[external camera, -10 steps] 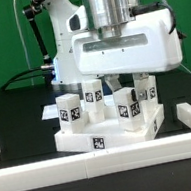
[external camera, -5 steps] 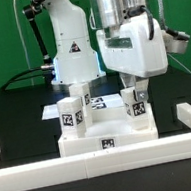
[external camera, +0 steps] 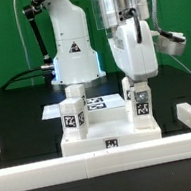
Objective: Assemble square table
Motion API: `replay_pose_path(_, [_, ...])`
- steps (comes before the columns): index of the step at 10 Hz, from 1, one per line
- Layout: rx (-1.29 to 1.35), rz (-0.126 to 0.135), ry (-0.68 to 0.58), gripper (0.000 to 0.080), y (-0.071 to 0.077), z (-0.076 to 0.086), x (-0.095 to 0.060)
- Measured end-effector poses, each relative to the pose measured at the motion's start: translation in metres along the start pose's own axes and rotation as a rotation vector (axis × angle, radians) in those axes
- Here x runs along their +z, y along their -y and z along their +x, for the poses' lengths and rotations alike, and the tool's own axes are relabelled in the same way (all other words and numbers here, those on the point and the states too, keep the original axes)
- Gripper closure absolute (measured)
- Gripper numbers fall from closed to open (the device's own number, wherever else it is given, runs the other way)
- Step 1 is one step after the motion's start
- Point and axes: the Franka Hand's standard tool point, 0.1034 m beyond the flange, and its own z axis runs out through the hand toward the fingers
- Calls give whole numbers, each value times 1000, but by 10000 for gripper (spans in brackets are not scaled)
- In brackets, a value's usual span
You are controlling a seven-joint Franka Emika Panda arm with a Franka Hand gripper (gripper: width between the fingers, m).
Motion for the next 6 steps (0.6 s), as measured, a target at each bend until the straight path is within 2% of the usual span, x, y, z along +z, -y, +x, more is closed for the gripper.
replay_pose_path(1, [-45,0,0,282,0,0,0])
replay_pose_path(2, [-111,0,0,282,0,0,0])
replay_pose_path(3, [-198,0,-1,178,0,0,0])
replay_pose_path(6, [-513,0,1,151,1,-5,0])
